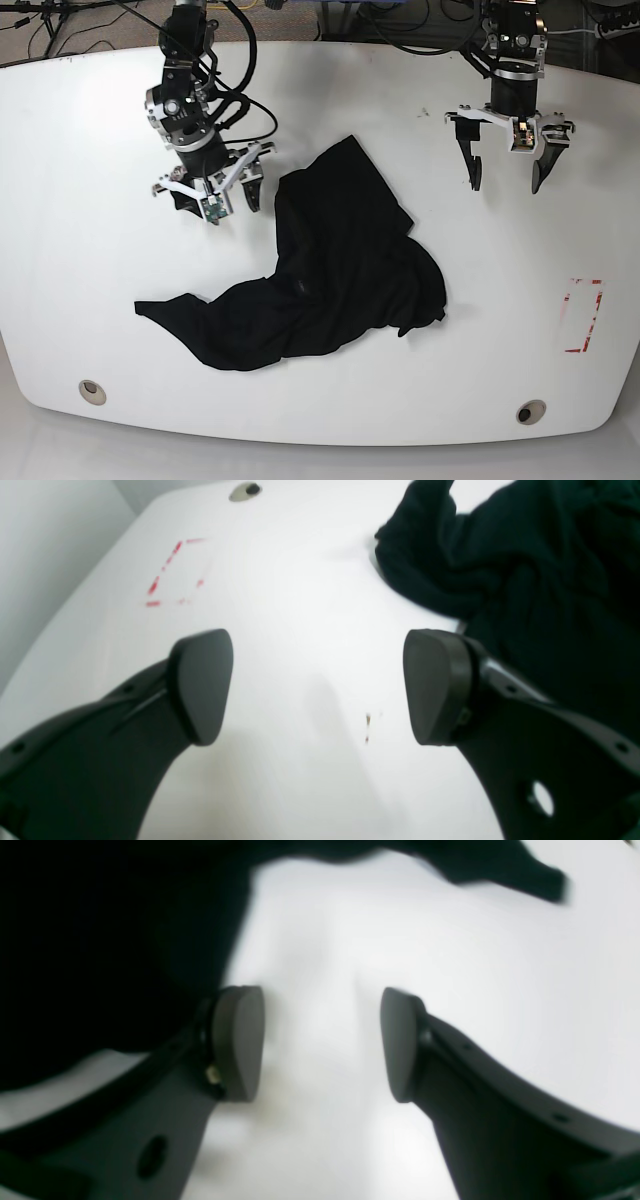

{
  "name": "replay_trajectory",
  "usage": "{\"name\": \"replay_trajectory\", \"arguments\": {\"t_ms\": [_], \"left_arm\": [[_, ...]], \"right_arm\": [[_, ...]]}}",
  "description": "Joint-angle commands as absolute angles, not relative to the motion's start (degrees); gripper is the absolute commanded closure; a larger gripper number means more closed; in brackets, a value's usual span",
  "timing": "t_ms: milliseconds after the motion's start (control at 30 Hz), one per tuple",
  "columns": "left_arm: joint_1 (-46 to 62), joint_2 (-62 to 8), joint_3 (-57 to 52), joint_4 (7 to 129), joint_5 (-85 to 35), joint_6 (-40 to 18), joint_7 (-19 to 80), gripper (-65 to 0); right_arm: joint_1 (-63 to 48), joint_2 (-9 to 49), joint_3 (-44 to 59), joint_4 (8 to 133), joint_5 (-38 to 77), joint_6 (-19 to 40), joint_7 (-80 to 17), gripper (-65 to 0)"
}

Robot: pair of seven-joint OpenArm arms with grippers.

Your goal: Fold the T-shirt properly

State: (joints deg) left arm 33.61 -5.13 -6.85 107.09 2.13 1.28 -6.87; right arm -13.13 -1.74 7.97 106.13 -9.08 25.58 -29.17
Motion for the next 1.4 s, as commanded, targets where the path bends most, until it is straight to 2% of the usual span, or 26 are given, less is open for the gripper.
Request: {"name": "replay_trajectory", "arguments": {"t_ms": [0,400,733,1133,1200,1267,1367], "left_arm": [[33.8,-5.3,-7.2,108.1,2.3,1.5,-8.2,-49.9],[33.8,-5.3,-7.3,108.1,2.3,1.5,-8.2,-49.9],[33.8,-5.3,-7.3,108.1,2.4,1.5,-8.2,-49.9],[33.9,-5.3,-7.3,107.7,2.4,1.5,-8.2,-49.9],[33.9,-5.3,-7.3,107.4,2.4,1.5,-8.2,-49.9],[33.8,-5.3,-7.5,107.3,2.4,1.5,-8.2,-49.9],[33.8,-5.3,-8.0,107.3,2.4,1.5,-8.2,-49.9]], "right_arm": [[-11.3,-1.5,5.8,105.3,-8.6,25.4,-27.9,-36.3],[-5.1,-1.0,-4.5,93.2,-8.6,25.3,-27.8,-36.5],[-0.3,-0.9,-4.6,84.4,-8.3,25.3,-26.2,-36.5],[2.4,-0.8,-0.3,80.7,-8.3,25.2,-24.7,-36.1],[2.9,-0.8,-0.2,80.2,-8.3,25.2,-24.7,-33.5],[3.0,-0.8,-0.2,80.0,-8.3,25.2,-24.7,-26.8],[2.9,-0.8,-0.2,80.1,-8.3,25.3,-24.7,-12.0]]}}
